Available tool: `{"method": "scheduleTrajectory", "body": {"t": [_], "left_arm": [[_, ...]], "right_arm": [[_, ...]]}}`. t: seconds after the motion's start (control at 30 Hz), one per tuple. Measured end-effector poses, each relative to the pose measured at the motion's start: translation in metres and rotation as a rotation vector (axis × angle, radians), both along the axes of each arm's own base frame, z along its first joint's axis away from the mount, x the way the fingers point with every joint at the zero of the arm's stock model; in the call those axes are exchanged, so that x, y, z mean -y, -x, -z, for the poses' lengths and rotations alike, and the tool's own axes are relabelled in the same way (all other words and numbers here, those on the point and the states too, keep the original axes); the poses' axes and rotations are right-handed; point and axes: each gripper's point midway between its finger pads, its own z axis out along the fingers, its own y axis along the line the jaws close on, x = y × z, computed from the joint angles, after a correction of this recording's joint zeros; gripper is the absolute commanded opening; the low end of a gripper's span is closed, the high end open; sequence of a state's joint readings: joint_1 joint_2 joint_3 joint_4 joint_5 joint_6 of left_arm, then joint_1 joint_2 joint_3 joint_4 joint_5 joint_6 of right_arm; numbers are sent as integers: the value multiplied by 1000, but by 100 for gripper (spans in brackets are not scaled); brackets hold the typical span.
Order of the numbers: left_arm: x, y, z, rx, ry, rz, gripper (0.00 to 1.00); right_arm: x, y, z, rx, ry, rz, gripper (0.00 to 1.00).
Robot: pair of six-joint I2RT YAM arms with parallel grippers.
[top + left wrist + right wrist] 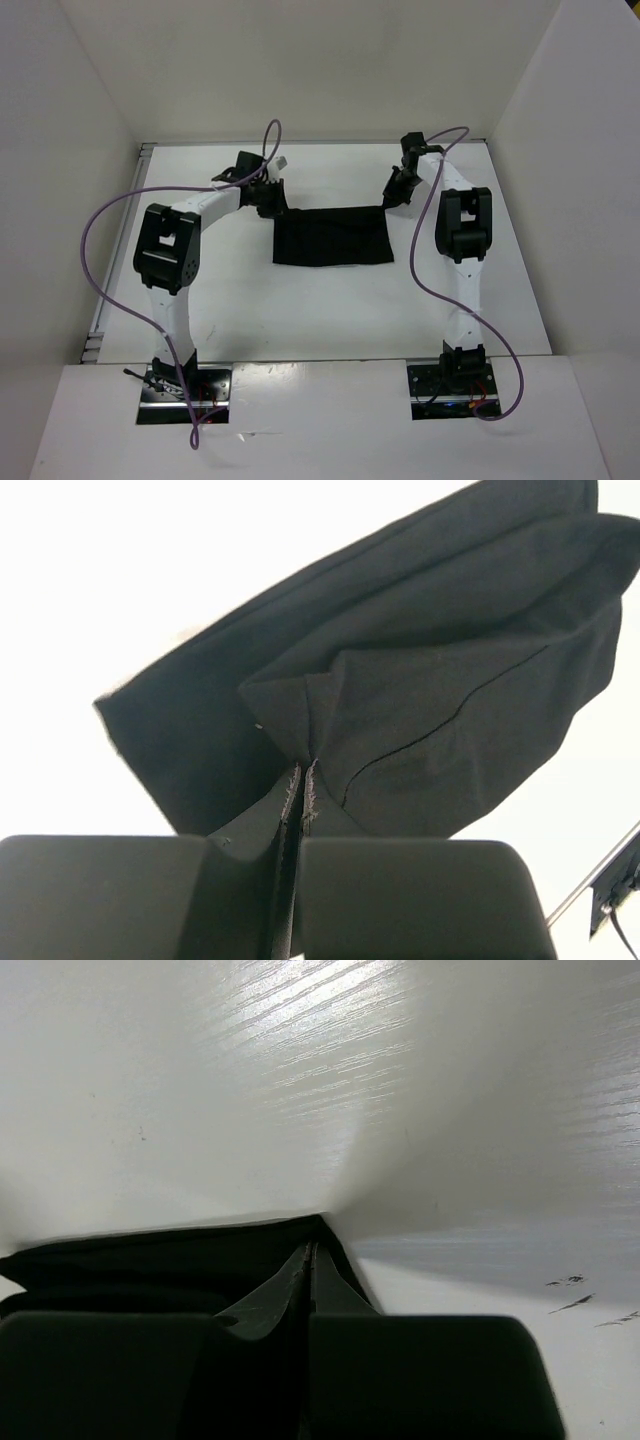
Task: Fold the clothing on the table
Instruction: Fold the skirt
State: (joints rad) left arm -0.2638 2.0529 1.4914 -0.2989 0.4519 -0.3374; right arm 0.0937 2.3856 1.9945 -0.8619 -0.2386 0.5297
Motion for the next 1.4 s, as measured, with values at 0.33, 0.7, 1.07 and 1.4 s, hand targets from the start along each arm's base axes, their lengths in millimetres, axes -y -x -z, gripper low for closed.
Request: {"method": "scheduleTrajectory", "body": {"t": [0.33,0.7,1.07,1.4], "left_arm": [[-26,-5,-8,9,2,-55,0],[-34,-9,-5,2,20,-76,91],[-80,-27,-52,86,12,-222,25],[0,15,-107,118,247,67,0]], "right_arm": [[2,0,1,-2,12,9,1],[2,0,-1,-3,12,26,5],[-3,12,-77,128,20,25,17],[-106,85,-75,40,-116,-231,1]]}}
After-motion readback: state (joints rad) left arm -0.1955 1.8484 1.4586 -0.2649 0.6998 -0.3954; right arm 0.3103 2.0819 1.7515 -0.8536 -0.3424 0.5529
